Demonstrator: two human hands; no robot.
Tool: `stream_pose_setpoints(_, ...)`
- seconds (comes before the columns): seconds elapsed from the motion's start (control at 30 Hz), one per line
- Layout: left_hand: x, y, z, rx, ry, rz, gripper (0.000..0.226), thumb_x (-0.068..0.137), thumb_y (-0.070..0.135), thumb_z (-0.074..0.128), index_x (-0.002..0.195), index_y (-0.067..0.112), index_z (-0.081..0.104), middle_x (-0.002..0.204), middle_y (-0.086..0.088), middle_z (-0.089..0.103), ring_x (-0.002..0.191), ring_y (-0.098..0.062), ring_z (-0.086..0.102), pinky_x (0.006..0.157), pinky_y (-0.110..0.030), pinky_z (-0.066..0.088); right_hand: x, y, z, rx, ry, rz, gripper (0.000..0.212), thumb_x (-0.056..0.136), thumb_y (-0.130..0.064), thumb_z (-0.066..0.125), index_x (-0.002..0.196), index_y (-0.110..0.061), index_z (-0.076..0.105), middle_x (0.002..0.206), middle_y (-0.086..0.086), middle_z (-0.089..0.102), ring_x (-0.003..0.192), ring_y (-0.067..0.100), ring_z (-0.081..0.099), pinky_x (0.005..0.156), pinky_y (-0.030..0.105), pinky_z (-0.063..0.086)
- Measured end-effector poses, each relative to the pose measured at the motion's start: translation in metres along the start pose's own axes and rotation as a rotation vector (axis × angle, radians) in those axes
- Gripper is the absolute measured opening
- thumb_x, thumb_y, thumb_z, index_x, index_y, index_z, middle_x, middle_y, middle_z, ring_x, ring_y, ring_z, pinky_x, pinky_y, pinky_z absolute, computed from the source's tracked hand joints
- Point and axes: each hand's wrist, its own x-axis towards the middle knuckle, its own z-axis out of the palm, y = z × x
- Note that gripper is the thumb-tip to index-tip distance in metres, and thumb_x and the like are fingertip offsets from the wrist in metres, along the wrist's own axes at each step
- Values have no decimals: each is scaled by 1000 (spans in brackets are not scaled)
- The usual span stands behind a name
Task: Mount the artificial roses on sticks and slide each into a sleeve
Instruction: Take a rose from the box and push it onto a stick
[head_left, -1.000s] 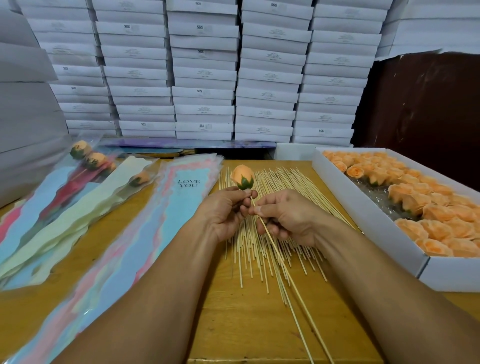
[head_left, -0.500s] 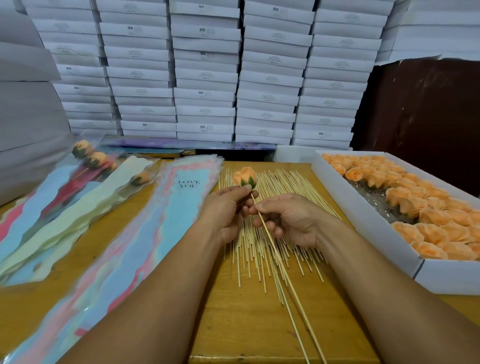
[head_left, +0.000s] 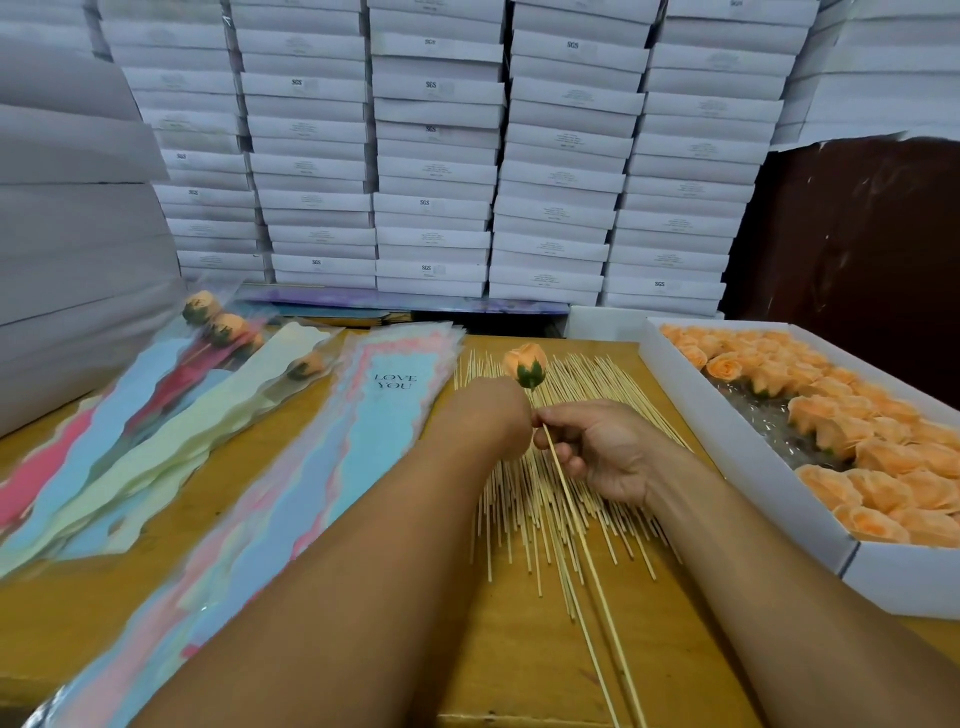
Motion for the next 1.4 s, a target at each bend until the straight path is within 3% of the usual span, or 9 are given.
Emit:
stream_pose_setpoints(0.13,20,-15,-19,15,22,-28,10,93,-3,51,98,6,51,106,-16,60,89,-29,56,79,-35,50,1,0,-2,-20,-9,-2,18,100,-11,58,106,1,69,69,5,67,48,7,52,39,15,43)
stream_pose_setpoints(0.27,42,-62,-19,162,133,-48,49,91,6,58,139,8,49,138,-11,57,122,-31,57,97,-38,46,2,0,-4,-31,-28,1,19,98,-11,60,108,2,70,71,6,68,50,7,54,40,15,45)
stream_pose_setpoints(0.37,51,-106,7,164,84,-161,56,100,21,43,151,3,28,161,-15,25,150,-33,17,120,-53,20,5,1,-5,-36,-33,5,18,99,-10,59,106,1,70,71,6,69,50,7,55,40,16,45)
stream_pose_setpoints(0.43,54,-125,23,101,20,-224,65,105,36,31,158,7,8,168,-8,-2,154,-28,-10,121,-59,3,6,1,-5,-47,-35,4,17,99,-11,60,106,1,70,71,6,69,50,7,55,41,16,45)
stream_pose_setpoints(0.5,55,-131,33,93,-41,-216,67,105,45,22,160,10,5,168,-5,-7,153,-25,-15,120,-61,-3,8,2,-6,-53,-34,4,18,98,-11,60,107,1,70,71,6,69,50,7,55,41,16,45)
stream_pose_setpoints(0.8,47,-128,41,222,133,-103,47,94,29,44,138,14,48,163,-12,16,153,-31,0,119,-59,6,8,2,-6,-81,-45,10,19,99,-12,59,109,0,69,72,5,69,51,7,56,42,17,46)
stream_pose_setpoints(0.97,33,-117,28,350,181,-137,41,93,31,49,130,17,56,137,-13,43,131,-31,34,106,-51,30,7,3,-5,-99,-58,14,17,99,-13,58,104,-2,70,72,5,69,52,8,55,41,18,44)
stream_pose_setpoints(1.2,1,-72,-7,243,147,-64,32,96,22,48,127,15,55,129,-12,39,107,-36,55,72,-41,39,5,2,0,-48,-64,12,16,99,-17,57,101,-6,68,88,10,75,57,10,59,41,18,40)
stream_pose_setpoints(1.4,-38,-36,3,132,157,81,25,97,20,47,120,13,54,104,-8,29,74,-30,44,64,-40,37,5,0,-1,180,-61,-34,21,96,-20,64,87,-11,80,113,21,72,97,36,69,68,36,60)
